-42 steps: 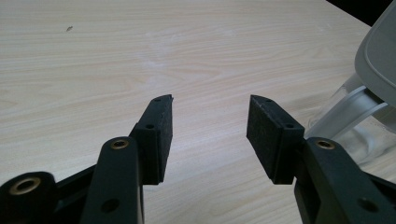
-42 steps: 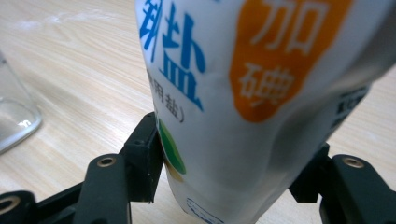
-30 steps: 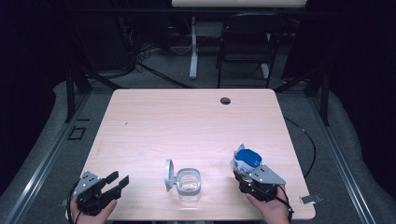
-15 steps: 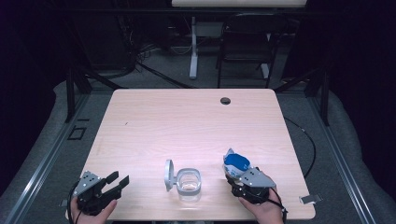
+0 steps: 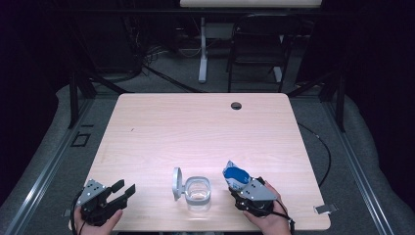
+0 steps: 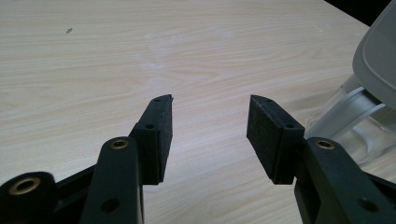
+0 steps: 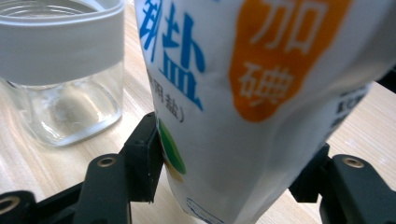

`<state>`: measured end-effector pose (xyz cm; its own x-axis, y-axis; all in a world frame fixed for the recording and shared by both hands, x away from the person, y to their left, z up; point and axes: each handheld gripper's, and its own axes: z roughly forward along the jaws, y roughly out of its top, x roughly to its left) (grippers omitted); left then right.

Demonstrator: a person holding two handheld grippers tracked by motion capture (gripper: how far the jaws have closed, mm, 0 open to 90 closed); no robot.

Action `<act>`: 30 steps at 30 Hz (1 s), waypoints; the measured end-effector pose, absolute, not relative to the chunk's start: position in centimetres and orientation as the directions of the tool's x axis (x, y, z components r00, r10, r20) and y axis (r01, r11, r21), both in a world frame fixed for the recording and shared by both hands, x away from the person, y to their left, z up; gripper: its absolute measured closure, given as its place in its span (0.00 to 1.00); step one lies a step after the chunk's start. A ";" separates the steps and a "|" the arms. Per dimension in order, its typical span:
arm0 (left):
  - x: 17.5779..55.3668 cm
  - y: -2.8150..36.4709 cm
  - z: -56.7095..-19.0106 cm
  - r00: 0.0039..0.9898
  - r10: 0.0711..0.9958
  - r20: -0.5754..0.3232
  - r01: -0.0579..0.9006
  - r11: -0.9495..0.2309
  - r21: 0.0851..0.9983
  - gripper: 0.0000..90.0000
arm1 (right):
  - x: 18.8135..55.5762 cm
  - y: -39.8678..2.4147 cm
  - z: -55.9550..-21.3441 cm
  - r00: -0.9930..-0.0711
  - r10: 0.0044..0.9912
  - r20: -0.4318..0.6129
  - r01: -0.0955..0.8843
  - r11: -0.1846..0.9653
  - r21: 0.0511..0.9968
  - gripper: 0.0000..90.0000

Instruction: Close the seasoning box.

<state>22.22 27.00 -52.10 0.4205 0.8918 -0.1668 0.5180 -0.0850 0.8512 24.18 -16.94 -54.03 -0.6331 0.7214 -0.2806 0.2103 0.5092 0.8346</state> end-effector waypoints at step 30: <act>22.2 27.2 -52.0 0.416 0.893 -0.171 0.520 -0.080 0.850 0.57 | 23.1 -14.1 -53.9 -0.629 0.588 -0.509 0.075 0.697 0.713 0.44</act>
<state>22.21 27.22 -52.04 0.4155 0.8934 -0.1706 0.5205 -0.0797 0.8502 23.05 -14.10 -53.89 -0.6291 0.5877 -0.5088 0.0747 0.6972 0.7129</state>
